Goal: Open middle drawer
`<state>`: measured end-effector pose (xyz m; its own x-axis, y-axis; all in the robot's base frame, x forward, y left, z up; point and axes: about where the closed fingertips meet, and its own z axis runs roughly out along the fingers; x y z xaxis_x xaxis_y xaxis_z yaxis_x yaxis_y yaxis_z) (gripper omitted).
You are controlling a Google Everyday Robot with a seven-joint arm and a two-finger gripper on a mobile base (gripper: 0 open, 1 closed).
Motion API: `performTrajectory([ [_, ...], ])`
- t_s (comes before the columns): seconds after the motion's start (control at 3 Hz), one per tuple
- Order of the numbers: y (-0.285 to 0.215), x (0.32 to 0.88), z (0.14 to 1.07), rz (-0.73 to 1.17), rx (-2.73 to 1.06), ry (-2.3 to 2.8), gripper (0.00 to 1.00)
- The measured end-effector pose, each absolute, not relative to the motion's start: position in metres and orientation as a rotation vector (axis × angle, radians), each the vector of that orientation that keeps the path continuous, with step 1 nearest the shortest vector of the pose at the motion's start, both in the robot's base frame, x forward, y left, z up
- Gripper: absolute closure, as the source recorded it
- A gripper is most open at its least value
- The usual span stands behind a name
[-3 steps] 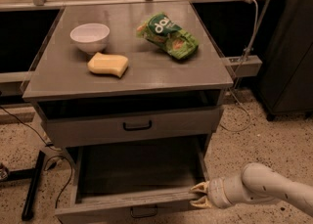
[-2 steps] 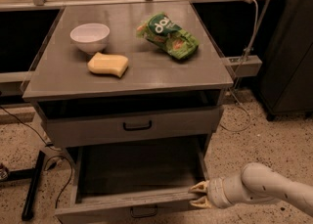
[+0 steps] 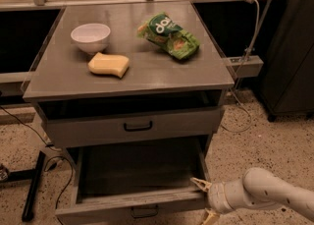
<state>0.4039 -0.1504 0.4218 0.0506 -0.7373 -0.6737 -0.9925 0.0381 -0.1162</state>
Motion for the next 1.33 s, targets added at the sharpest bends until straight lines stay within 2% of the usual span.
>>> performTrajectory([
  [0.33,-0.163,0.367,0.404,0.621,-1.719,1.743,0.38],
  [1.0,-0.161,0.37,0.42,0.621,-1.719,1.743,0.84],
  [1.33,-0.161,0.371,0.424,0.621,-1.719,1.743,1.0],
])
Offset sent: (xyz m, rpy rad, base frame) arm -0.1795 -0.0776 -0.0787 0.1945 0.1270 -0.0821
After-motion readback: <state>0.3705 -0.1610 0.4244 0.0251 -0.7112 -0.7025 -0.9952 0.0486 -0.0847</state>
